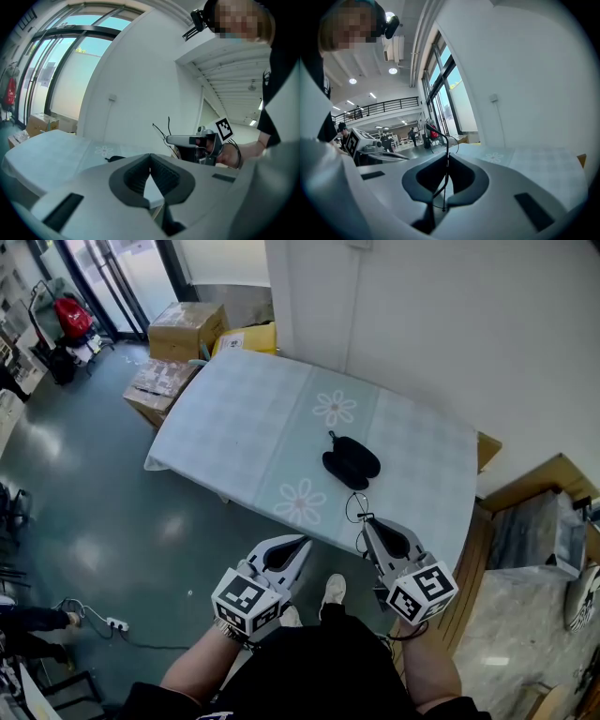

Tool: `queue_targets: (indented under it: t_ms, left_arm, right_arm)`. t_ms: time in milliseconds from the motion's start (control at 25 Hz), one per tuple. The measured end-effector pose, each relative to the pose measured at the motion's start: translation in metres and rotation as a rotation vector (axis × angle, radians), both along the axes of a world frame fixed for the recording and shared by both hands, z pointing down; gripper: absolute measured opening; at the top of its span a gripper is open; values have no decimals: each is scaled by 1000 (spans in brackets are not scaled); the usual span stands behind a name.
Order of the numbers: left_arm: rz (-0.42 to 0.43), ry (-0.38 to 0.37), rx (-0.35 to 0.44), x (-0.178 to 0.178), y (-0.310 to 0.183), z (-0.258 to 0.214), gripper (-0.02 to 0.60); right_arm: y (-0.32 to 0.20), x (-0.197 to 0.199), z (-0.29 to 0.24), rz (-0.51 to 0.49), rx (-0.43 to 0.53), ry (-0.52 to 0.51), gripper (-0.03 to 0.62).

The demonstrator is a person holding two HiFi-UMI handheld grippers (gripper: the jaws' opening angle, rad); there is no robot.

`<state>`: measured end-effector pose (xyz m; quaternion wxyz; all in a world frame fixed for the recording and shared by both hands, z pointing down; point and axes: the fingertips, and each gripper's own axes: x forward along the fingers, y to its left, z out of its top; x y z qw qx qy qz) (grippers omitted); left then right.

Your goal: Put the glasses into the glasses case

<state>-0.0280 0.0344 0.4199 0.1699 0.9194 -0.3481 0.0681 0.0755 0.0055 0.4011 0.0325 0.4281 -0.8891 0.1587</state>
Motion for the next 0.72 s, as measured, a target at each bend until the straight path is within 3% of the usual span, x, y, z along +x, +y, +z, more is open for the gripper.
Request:
queue_targets:
  t_ms: [720]
  left_arm:
    - [-40, -29, 16, 19, -48, 1, 28]
  right_arm:
    - [-63, 14, 0, -76, 5, -8, 32]
